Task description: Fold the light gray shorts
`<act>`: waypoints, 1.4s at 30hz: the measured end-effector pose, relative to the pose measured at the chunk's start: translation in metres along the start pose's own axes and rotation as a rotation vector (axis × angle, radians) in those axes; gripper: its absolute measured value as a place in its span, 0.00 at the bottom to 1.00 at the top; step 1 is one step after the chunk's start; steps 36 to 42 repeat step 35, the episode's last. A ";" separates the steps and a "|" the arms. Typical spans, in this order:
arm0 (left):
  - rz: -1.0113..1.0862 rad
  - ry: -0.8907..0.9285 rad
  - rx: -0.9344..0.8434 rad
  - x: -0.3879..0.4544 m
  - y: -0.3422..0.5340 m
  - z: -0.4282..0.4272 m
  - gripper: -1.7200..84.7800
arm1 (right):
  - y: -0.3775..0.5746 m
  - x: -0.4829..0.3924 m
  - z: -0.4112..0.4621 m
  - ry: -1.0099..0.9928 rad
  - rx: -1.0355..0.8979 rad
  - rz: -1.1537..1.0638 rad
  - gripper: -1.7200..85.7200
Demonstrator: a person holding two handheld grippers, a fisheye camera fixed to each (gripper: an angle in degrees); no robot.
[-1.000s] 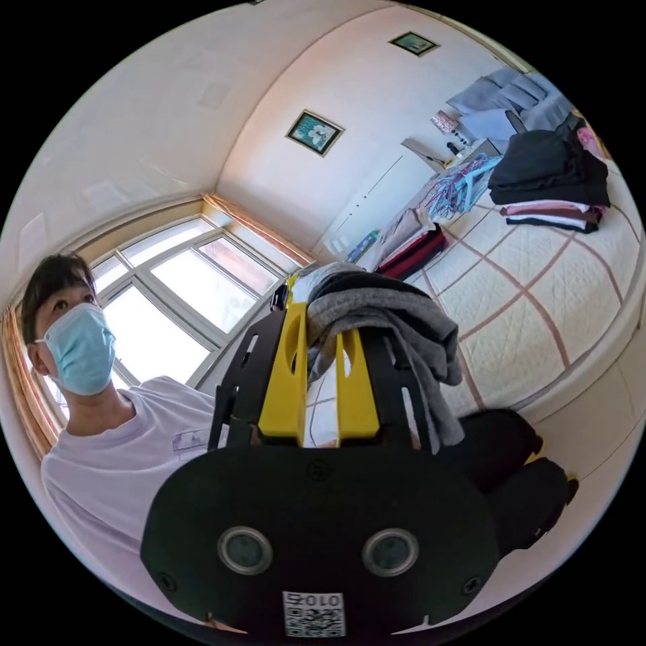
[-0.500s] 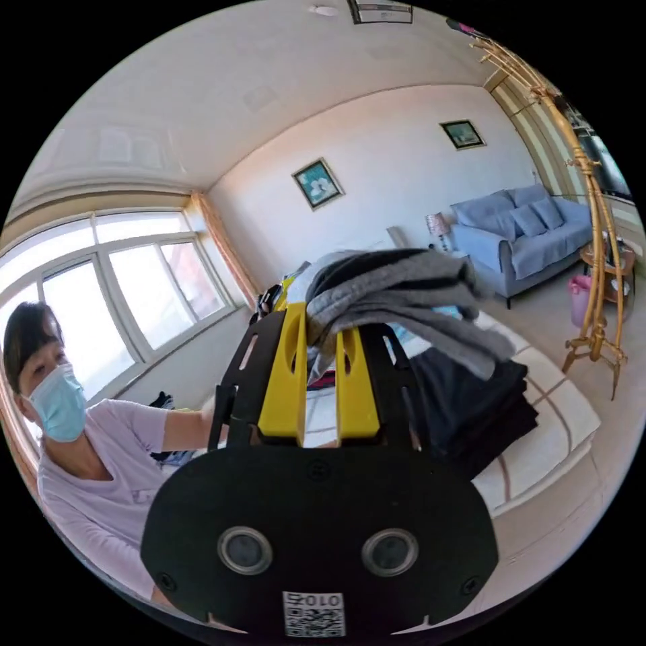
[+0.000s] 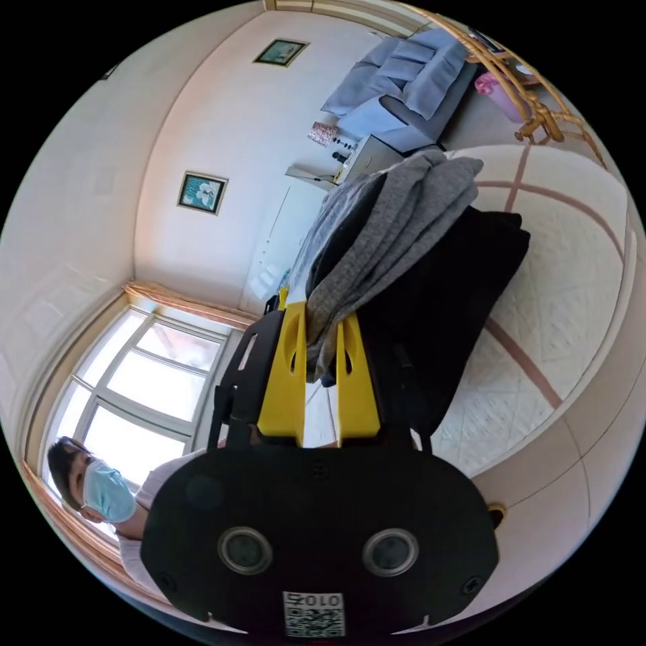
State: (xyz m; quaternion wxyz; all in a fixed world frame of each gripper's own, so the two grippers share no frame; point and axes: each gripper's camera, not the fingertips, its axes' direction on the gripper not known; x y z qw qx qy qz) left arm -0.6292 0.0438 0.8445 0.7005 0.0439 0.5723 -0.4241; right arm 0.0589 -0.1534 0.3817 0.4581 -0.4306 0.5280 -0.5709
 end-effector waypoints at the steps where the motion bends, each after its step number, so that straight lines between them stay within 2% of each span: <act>1: 0.016 -0.021 0.009 0.002 0.002 0.001 0.08 | 0.000 -0.006 0.002 0.023 -0.010 -0.009 0.11; 3: 0.003 -0.059 -0.004 -0.004 0.008 0.007 0.08 | 0.006 -0.017 0.011 0.069 -0.037 0.005 0.11; 7: -0.084 -0.011 -0.027 -0.045 0.032 0.026 0.07 | 0.025 -0.016 0.020 0.031 -0.019 0.019 0.11; 10: -0.040 0.020 -0.052 -0.060 0.051 0.039 0.06 | 0.037 -0.002 0.041 0.096 -0.045 0.068 0.11; 12: 0.012 -0.015 -0.070 -0.056 0.065 0.042 0.06 | 0.057 -0.002 0.048 0.086 0.013 0.048 0.12; 16: 0.307 -0.247 -0.110 0.006 0.139 0.026 0.04 | 0.125 -0.042 0.046 0.322 0.129 -0.103 0.12; 18: 0.501 -0.379 -0.136 0.044 0.200 0.010 0.03 | 0.205 -0.073 0.051 0.527 0.194 -0.250 0.11; 20: 0.730 -0.641 -0.156 0.082 0.302 -0.016 0.02 | 0.272 -0.090 0.068 0.716 0.166 -0.358 0.10; 21: 0.775 -0.714 -0.153 0.088 0.328 -0.023 0.02 | 0.318 -0.094 0.081 0.844 0.150 -0.395 0.09; 23: 0.895 -0.995 -0.092 0.098 0.420 -0.054 0.02 | 0.382 -0.095 0.095 0.975 0.161 -0.407 0.07; 24: 0.912 -1.054 -0.073 0.099 0.437 -0.061 0.02 | 0.420 -0.096 0.103 1.012 0.167 -0.416 0.06; 26: 0.953 -1.214 0.026 0.105 0.484 -0.089 0.03 | 0.465 -0.100 0.114 1.018 0.172 -0.451 0.06; 31: 1.064 -1.255 0.299 0.131 0.501 -0.126 0.07 | 0.527 -0.138 0.142 0.870 0.279 -0.613 0.09; 35: 0.997 -1.300 0.300 0.114 0.449 -0.131 0.06 | 0.546 -0.174 0.163 0.710 0.310 -0.793 0.10; 42: 0.997 -1.300 0.300 0.114 0.449 -0.131 0.06 | 0.546 -0.174 0.163 0.710 0.310 -0.793 0.10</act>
